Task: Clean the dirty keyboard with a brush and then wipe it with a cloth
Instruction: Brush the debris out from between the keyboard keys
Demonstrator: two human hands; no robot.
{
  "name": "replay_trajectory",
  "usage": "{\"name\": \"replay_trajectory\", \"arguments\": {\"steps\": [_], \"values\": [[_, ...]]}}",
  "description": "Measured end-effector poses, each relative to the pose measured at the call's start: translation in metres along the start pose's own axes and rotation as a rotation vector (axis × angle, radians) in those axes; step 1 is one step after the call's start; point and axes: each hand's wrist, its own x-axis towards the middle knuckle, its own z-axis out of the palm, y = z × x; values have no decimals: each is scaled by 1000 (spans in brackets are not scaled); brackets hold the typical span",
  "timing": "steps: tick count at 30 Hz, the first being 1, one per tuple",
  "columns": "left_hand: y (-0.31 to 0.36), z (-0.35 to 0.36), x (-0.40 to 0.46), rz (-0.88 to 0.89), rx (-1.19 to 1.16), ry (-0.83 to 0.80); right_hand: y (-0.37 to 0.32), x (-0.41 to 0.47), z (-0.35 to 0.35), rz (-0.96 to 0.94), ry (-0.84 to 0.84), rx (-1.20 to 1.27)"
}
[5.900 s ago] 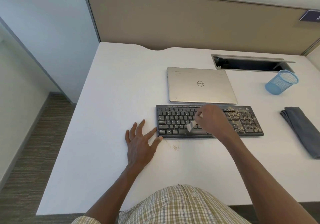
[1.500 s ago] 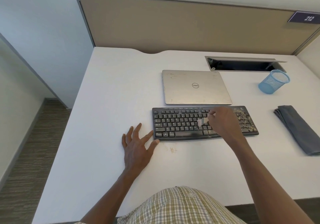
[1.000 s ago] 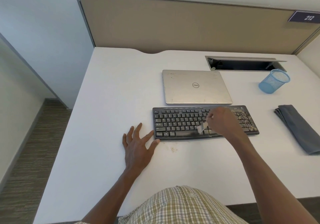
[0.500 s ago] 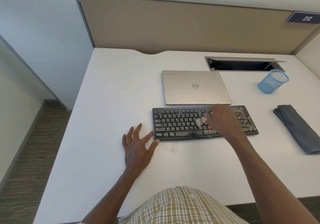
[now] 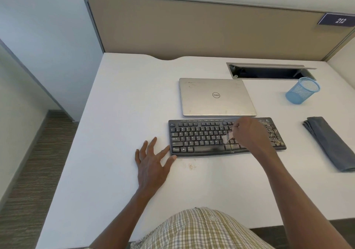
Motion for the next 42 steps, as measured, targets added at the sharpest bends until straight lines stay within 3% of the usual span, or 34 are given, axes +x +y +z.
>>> {"name": "replay_trajectory", "arguments": {"steps": [4, 10, 21, 26, 36, 40, 42], "values": [[-1, 0, 0, 5, -7, 14, 1, -4, 2, 29, 91, 40], [-1, 1, 0, 5, 8, 2, 3, -6, 4, 25, -52, 27], [-2, 0, 0, 3, 4, -11, 0, -10, 1, 53, -26, 44], [-2, -1, 0, -1, -11, -11, 1, -12, -6, 74, -94, 117], [-1, 0, 0, 8, -10, -4, 3, -21, -2, 44, -36, 61], [-2, 0, 0, 12, -6, -5, 10, -21, -1, 37, -139, 37], [-2, 0, 0, 11, -5, -8, 10, -23, -2, 26, -85, 27]]}}
